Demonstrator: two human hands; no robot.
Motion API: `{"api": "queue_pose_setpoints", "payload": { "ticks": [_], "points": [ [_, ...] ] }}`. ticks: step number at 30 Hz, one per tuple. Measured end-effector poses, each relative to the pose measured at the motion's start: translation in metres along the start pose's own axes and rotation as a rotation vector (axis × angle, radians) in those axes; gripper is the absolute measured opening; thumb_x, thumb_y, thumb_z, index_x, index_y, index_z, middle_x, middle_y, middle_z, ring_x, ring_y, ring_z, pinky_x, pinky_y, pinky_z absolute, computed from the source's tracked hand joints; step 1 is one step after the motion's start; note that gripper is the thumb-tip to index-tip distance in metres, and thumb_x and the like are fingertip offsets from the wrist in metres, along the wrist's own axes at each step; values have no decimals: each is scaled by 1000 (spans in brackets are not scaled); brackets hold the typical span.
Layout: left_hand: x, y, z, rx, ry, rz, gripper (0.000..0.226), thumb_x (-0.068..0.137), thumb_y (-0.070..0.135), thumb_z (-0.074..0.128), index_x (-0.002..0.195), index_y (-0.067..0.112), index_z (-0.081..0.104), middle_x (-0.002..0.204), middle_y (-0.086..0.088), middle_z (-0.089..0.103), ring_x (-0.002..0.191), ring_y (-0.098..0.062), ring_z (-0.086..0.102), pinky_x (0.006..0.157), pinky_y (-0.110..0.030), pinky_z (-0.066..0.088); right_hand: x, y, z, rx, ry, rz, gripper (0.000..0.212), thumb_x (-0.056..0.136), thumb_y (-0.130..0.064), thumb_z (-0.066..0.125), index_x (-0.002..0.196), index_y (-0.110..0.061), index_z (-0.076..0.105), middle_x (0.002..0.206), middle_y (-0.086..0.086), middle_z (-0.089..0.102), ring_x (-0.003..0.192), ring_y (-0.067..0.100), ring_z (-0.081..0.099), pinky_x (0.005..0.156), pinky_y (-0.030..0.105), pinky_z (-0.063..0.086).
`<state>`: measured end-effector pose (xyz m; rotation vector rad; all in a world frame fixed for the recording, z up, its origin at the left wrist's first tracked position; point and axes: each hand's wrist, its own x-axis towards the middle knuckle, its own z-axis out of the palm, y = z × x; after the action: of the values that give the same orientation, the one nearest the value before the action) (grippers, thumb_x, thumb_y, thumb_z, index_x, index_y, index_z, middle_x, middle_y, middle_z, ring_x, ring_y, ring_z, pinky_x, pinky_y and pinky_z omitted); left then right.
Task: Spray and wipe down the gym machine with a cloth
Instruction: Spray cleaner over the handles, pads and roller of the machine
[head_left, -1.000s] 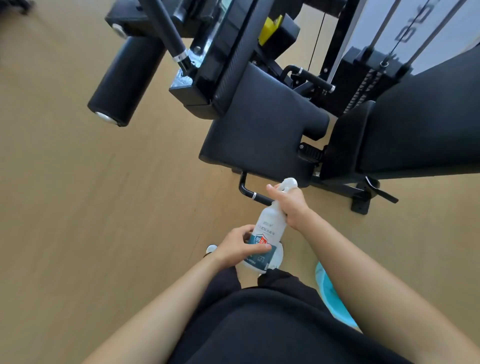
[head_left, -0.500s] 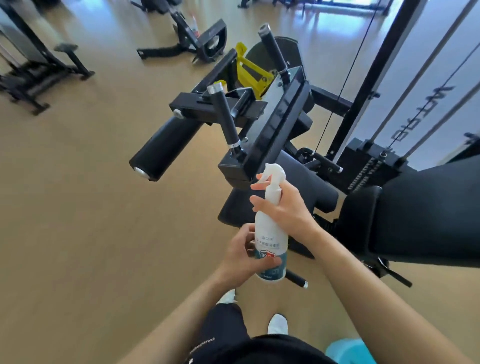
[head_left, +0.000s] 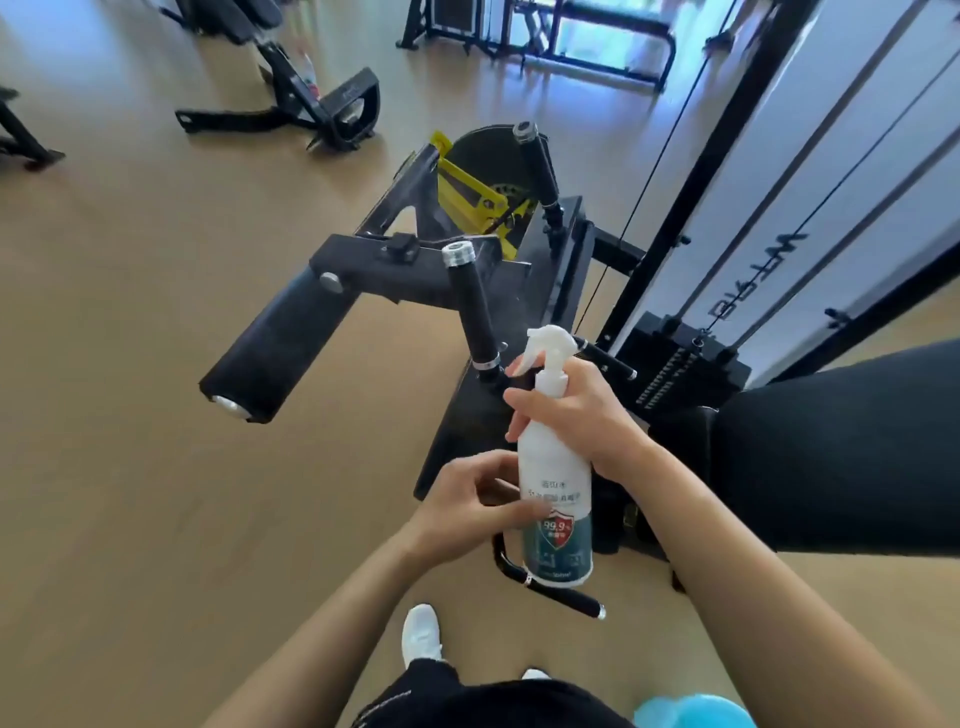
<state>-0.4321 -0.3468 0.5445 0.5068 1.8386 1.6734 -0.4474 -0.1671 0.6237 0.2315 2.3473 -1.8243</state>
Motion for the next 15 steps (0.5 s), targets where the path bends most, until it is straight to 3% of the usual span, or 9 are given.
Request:
{"api": "queue_pose_setpoints", "payload": {
  "ticks": [3, 5, 7, 9, 12, 15],
  "points": [
    [4, 4, -28, 15, 212, 109, 31, 84, 37, 78, 108, 19, 76, 95, -3, 78, 87, -24, 74, 79, -44, 62, 3, -3, 9, 0, 1, -10, 21, 93, -15, 71, 112, -12, 62, 76, 13, 76, 74, 35, 75, 77, 50, 63],
    [13, 6, -44, 102, 463, 152, 18, 84, 35, 74, 96, 23, 77, 84, 6, 75, 79, -14, 70, 70, -32, 58, 5, -3, 13, 20, 45, 8, 14, 92, -13, 72, 101, -9, 63, 73, 13, 74, 76, 40, 74, 81, 55, 62],
    [26, 11, -60, 170, 598, 154, 8, 90, 26, 75, 97, 25, 75, 85, 13, 73, 79, -6, 68, 72, -28, 58, 7, -2, 14, 10, 84, 24, 11, 93, -15, 71, 94, -7, 63, 73, 13, 74, 76, 39, 74, 83, 57, 61],
    [40, 18, -70, 185, 582, 144, 15, 94, 23, 73, 109, 26, 71, 96, 15, 73, 87, -3, 69, 78, -25, 60, 5, -3, 12, 16, 131, 21, 12, 94, -15, 71, 96, -5, 63, 74, 14, 74, 76, 36, 75, 82, 54, 62],
    [63, 30, -77, 125, 478, 180, 31, 98, 20, 67, 128, 28, 62, 113, 15, 70, 98, 4, 68, 81, -15, 56, 2, -7, 11, 37, 150, 6, 22, 94, -14, 71, 114, -10, 62, 75, 13, 74, 76, 34, 75, 78, 49, 63],
    [82, 40, -78, 27, 432, 201, 35, 100, 18, 65, 135, 16, 61, 118, 5, 73, 102, -5, 71, 85, -24, 58, 3, -9, 12, -13, 136, 12, 21, 94, -11, 70, 113, -10, 63, 75, 14, 74, 75, 33, 75, 77, 44, 63]
  ]
}}
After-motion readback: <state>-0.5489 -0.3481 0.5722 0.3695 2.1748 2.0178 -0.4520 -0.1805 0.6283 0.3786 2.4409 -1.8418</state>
